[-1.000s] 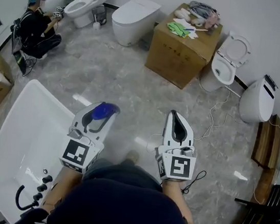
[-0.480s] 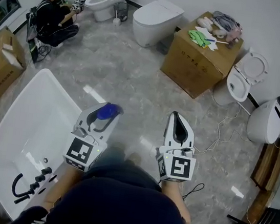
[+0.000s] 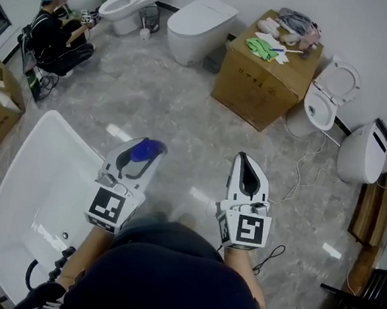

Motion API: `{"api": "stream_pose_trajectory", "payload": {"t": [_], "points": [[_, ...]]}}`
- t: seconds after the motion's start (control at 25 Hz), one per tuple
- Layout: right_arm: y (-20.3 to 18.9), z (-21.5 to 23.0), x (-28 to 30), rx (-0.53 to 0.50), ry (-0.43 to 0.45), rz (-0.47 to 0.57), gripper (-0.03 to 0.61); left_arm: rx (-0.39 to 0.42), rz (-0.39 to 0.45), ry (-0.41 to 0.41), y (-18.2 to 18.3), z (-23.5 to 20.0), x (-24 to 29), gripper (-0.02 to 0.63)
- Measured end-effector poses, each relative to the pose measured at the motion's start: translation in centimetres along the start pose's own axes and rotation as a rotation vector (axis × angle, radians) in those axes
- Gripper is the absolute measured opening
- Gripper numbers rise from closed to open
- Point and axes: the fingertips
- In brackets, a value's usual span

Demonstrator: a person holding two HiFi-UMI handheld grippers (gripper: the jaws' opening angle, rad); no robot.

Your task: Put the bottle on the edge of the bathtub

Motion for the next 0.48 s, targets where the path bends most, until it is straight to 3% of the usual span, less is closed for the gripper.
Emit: {"api": "stream_pose_trajectory", "payload": {"t": [0.28,0.48], "points": [[-0.4,1.1,-0.2,0.001,-0.032,-0.021,0.017,-0.010,0.002,-0.047,0.8,0.7,1.3,0.150],[-0.3,1.3,0.4,-0.006,-0.009,-0.038,0.017,-0.030,-0.005,-0.035,1.1,0.7,1.5,0.150]]}}
Point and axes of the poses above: the fingertips, and each gripper's own axes: x forward along the fingers, z to its right, y out of its top, and after that the axes turned 14 degrees about -z, right-handed
